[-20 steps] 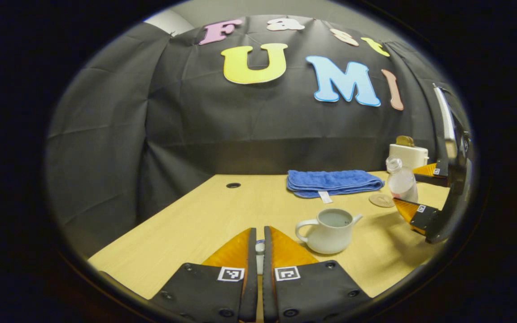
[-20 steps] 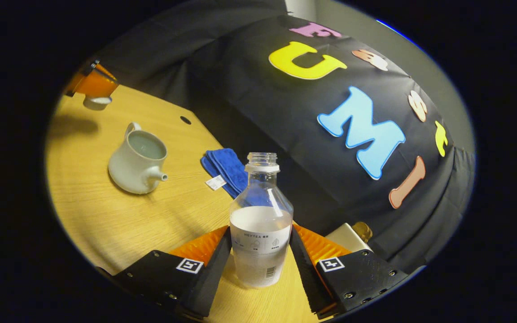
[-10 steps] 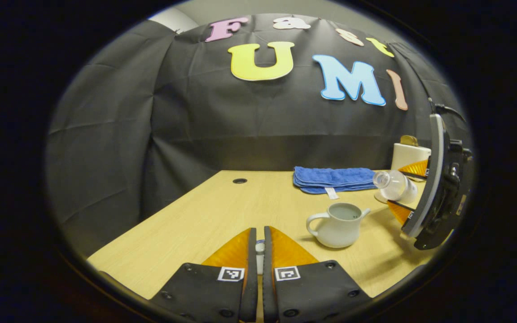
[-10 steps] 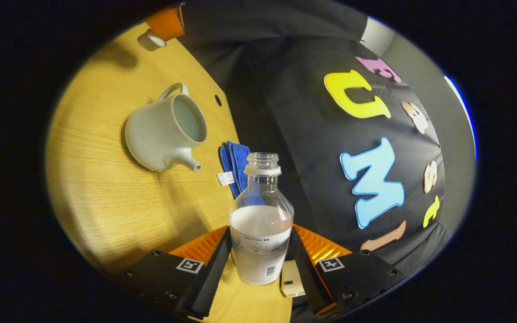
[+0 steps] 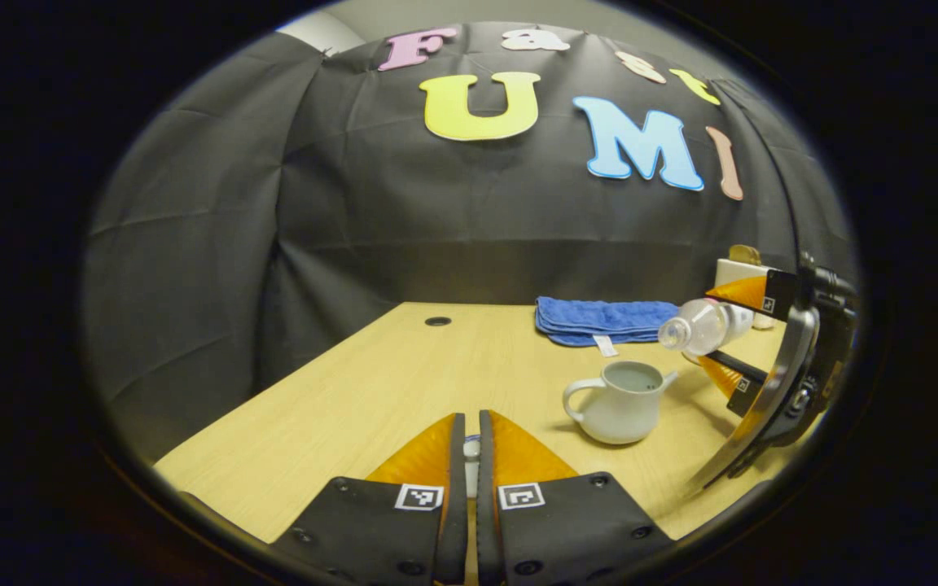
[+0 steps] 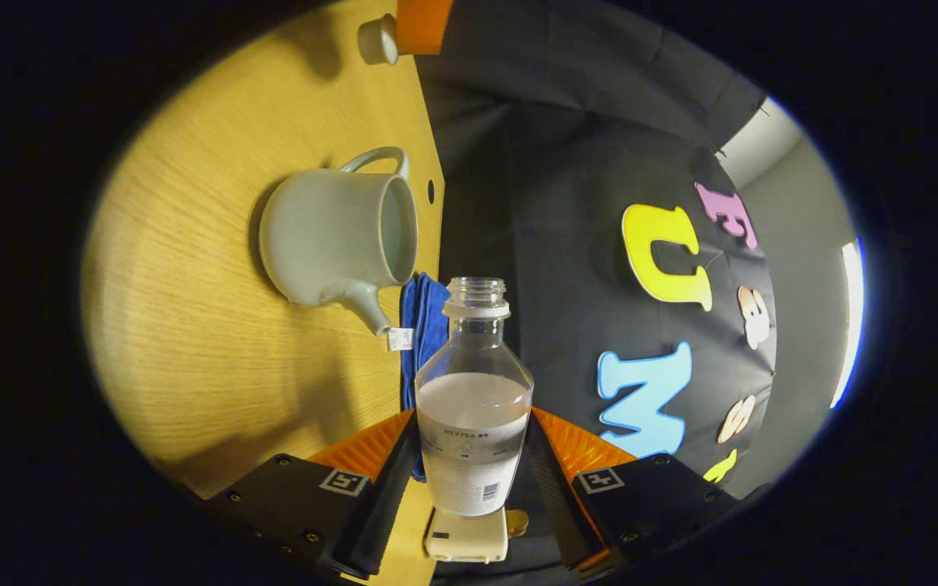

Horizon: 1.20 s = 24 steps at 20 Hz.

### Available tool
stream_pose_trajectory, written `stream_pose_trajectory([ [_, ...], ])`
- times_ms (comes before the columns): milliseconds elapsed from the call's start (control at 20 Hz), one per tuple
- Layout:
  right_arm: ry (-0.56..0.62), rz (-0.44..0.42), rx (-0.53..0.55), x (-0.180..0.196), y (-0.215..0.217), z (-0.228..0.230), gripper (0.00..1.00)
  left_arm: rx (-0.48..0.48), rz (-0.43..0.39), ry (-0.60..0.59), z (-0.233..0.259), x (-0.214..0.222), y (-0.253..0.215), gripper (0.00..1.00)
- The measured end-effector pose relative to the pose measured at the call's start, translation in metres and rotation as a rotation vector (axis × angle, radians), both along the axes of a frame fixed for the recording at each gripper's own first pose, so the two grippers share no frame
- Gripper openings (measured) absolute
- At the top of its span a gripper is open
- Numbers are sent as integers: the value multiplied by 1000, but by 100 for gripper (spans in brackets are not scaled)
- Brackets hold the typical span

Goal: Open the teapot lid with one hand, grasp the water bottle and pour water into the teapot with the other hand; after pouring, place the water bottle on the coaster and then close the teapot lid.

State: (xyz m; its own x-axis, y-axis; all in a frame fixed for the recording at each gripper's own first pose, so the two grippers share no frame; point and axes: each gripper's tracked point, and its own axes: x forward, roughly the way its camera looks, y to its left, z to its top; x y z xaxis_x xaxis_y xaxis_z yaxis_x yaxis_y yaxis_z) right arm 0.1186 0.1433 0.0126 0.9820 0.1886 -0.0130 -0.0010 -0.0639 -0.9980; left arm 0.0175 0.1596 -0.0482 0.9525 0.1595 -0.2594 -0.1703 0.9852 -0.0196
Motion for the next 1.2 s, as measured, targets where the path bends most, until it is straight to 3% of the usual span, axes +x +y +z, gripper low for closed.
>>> stream_pose_trajectory([
  [500,-99,79,-206,2,17,16,77,2,2,-1,1,0,1,11],
  [1200,-157,106,-254,3,21,24,77,0,1,-1,1,-1,1,12],
])
